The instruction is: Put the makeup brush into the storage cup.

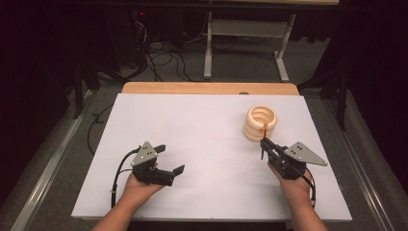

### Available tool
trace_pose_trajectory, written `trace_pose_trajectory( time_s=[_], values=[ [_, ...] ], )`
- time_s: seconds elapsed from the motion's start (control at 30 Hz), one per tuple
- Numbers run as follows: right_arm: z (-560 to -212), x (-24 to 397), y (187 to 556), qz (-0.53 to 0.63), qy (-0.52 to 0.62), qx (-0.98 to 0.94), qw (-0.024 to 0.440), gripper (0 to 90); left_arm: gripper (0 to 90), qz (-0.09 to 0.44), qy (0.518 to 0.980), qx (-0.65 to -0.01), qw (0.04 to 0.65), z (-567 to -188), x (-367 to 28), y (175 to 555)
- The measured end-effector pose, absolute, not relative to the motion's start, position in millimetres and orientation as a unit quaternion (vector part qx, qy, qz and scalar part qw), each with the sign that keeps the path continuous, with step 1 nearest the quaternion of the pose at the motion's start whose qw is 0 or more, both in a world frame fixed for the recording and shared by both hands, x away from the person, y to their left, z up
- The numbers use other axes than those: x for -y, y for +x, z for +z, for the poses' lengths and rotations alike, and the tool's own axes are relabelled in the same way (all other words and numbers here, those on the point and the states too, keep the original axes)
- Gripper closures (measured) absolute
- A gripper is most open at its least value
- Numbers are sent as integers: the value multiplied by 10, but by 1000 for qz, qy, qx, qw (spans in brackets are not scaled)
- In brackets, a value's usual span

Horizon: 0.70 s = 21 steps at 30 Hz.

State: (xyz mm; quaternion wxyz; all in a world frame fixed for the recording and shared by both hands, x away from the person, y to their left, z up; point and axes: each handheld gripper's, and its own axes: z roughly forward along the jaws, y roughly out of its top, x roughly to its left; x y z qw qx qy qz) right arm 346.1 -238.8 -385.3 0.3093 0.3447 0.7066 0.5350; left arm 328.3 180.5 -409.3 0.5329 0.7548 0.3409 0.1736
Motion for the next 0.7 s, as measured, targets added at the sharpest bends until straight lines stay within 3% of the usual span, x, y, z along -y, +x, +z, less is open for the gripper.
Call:
trace_pose_trajectory(
  time_s=[0.7],
  values=[
    [-3691,2483,3585,543,369,-678,329,851,1,168,758,-334,534,-4084,-1793,3264]
  ],
)
